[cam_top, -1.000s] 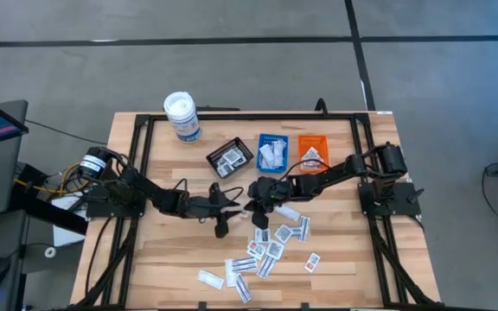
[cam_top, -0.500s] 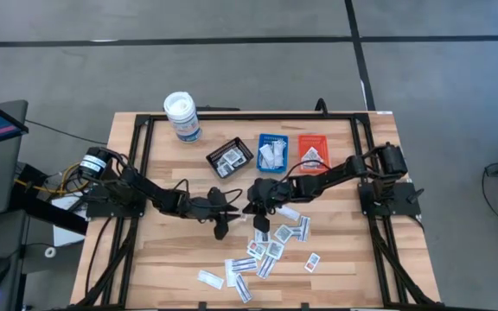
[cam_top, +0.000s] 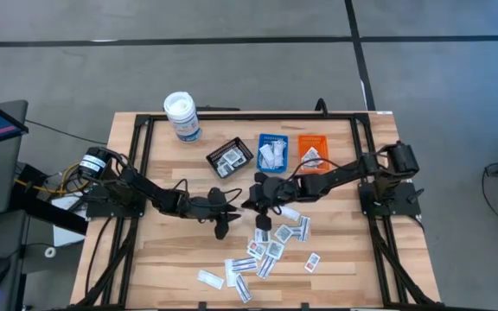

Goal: Pick & Place First Aid Supplies
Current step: Put the orange ointment pack into the orange bin

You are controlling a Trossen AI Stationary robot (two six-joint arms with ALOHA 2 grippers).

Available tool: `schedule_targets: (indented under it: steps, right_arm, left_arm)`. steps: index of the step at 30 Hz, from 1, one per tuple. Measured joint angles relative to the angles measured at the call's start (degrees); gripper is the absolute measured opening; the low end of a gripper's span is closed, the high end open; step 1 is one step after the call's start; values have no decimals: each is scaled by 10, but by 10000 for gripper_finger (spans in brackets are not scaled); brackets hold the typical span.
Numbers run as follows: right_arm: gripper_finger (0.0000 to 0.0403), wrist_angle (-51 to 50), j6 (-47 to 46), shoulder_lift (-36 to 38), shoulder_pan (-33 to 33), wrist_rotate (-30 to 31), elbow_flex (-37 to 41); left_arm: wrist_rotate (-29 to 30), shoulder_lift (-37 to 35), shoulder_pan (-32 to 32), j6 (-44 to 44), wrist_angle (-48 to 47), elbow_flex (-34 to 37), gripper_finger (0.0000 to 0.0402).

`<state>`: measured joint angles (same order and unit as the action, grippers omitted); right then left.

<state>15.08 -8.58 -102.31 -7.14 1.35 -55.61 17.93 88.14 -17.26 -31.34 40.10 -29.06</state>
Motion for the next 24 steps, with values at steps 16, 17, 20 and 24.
schedule_targets:
  steps: [16, 17, 20, 24]
  right_arm:
    - [8, -11, 1, -1, -4, -26, 1]
    - [8, -11, 1, -1, -5, -27, 1]
    - [8, -12, 1, -1, -4, -27, 1]
    - [8, -12, 1, -1, -2, -26, 1]
  left_arm:
    - [-19, 0, 13, 11, 9, 0, 122]
    - [-20, 0, 14, 11, 9, 0, 122]
    - [-19, 0, 12, 30, 12, 0, 122]
    - [-21, 0, 11, 61, 20, 0, 119]
